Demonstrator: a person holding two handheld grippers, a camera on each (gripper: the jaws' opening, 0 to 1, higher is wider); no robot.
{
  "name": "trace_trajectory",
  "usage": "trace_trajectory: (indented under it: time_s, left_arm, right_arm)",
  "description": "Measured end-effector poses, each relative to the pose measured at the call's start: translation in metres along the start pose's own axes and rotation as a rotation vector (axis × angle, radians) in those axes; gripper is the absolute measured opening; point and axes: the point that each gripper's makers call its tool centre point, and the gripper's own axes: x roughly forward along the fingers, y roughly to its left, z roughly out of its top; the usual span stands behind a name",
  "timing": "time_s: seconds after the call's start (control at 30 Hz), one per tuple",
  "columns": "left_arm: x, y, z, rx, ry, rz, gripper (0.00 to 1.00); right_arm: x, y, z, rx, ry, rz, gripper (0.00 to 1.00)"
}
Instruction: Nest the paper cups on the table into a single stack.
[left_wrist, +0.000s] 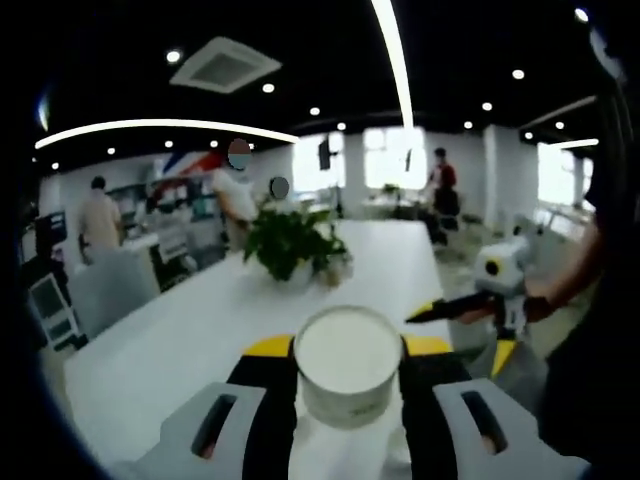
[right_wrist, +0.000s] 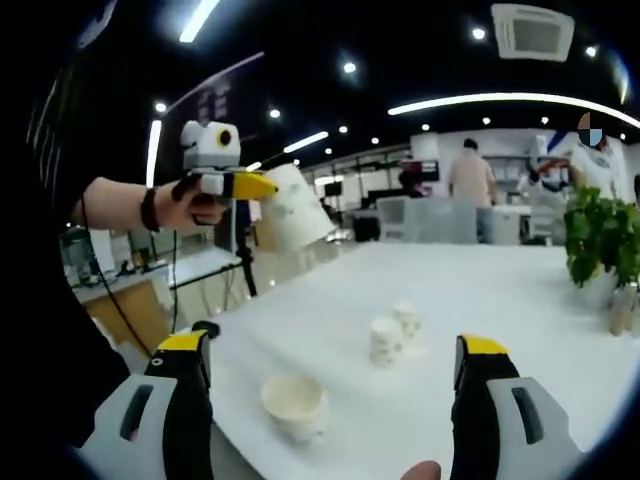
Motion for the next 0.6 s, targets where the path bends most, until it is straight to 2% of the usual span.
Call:
trace_trajectory:
  time_s: [0.07, 0.13, 0.27, 0.6]
  left_arm:
    - [0.000, -0.004, 0.005, -0.016, -0.008, -0.014, 0.38]
    - [0.001, -0.008, 0.008, 0.001, -0.010, -0.027, 0.38]
    - [0.002, -0.015, 0.011, -0.003, -0.010, -0.053, 0.38]
    - [0.001, -0.024, 0.015, 0.011, -0.013, -0.085, 0.38]
  right_arm:
    - [0.007, 0.011, 0.007, 0.016, -0.019, 0.032, 0.99]
    - [0.013, 0.023, 0.014, 0.036, -0.038, 0.070, 0.98]
    - [0.023, 0.046, 0.027, 0.045, -0.063, 0.165, 0.89]
    - [0.035, 0.072, 0.038, 0.036, -0.070, 0.248, 0.86]
